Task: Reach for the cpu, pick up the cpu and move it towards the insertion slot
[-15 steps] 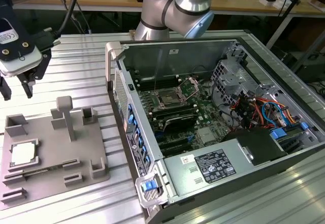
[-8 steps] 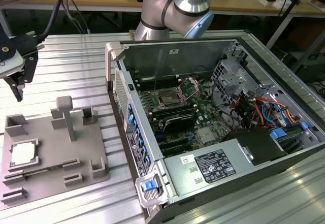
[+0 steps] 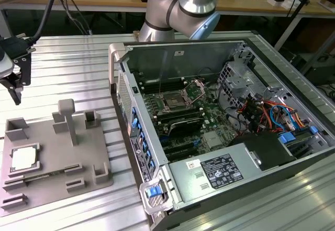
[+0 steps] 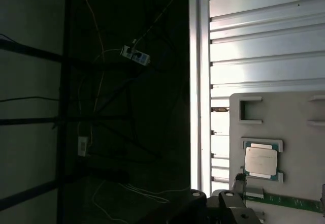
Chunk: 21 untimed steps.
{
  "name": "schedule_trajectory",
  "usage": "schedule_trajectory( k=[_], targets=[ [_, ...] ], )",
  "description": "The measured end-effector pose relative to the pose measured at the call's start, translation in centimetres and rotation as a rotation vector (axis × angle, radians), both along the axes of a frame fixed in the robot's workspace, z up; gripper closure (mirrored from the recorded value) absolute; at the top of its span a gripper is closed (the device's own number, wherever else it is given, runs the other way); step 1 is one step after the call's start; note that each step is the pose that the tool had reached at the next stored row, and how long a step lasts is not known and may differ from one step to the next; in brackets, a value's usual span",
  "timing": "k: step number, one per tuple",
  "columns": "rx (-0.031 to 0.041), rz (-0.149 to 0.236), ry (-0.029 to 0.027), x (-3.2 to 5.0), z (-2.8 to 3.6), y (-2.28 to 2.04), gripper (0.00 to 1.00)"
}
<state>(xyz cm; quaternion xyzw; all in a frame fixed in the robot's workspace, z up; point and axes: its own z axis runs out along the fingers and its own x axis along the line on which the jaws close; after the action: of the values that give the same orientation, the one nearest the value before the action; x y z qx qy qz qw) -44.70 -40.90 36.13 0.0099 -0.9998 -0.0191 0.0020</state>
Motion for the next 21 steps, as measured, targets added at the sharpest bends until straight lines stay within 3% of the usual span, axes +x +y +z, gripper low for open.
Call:
schedule_trajectory(
  k=[21],
  targets=[
    [0.0008, 0.0, 0.0, -0.02, -0.31, 0.01, 0.4]
  ],
)
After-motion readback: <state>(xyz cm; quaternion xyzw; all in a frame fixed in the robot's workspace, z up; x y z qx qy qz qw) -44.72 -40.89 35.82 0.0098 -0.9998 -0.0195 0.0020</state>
